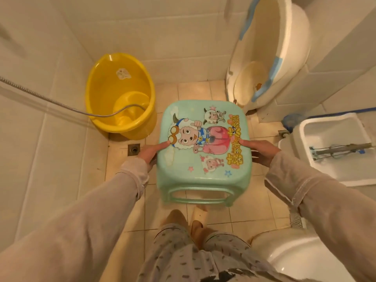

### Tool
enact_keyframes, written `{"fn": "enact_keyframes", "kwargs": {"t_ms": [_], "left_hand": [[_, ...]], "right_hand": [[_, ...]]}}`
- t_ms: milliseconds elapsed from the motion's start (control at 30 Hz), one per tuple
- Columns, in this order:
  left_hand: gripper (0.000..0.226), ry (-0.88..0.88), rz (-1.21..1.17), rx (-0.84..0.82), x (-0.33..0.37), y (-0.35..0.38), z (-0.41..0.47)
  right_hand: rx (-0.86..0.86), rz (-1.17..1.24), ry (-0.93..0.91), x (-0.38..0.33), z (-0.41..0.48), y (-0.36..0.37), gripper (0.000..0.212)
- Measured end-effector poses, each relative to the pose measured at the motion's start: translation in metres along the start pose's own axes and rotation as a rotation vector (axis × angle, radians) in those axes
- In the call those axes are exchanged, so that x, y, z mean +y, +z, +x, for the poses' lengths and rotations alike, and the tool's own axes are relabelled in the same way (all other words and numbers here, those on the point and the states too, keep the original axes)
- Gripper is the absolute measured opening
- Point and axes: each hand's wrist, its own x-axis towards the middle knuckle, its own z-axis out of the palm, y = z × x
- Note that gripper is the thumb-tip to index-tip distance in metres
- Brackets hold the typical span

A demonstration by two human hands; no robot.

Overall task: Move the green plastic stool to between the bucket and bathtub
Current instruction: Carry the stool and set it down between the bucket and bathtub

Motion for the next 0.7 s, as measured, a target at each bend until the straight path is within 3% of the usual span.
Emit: {"fn": "enact_keyframes", "kwargs": {"t_ms": [167, 267, 700], "left_hand": [[0.038, 0.026, 0.006, 0.007, 0.037, 0.016, 0.028], [0.046, 0.011, 0.022, 0.033, 0.059, 0.021, 0.050], [0.049, -0.030, 0.061, 0.010, 0.206, 0.032, 0.165]], "right_hand": [[-0.025, -0.020, -0.004, -0.040, 0.029, -0.014, 0.027], [-0.029, -0.004, 0.000, -0.060, 0.051, -0.015, 0.033], [0.036, -0.001, 0.018, -0.200, 0.158, -0.006, 0.013]]}}
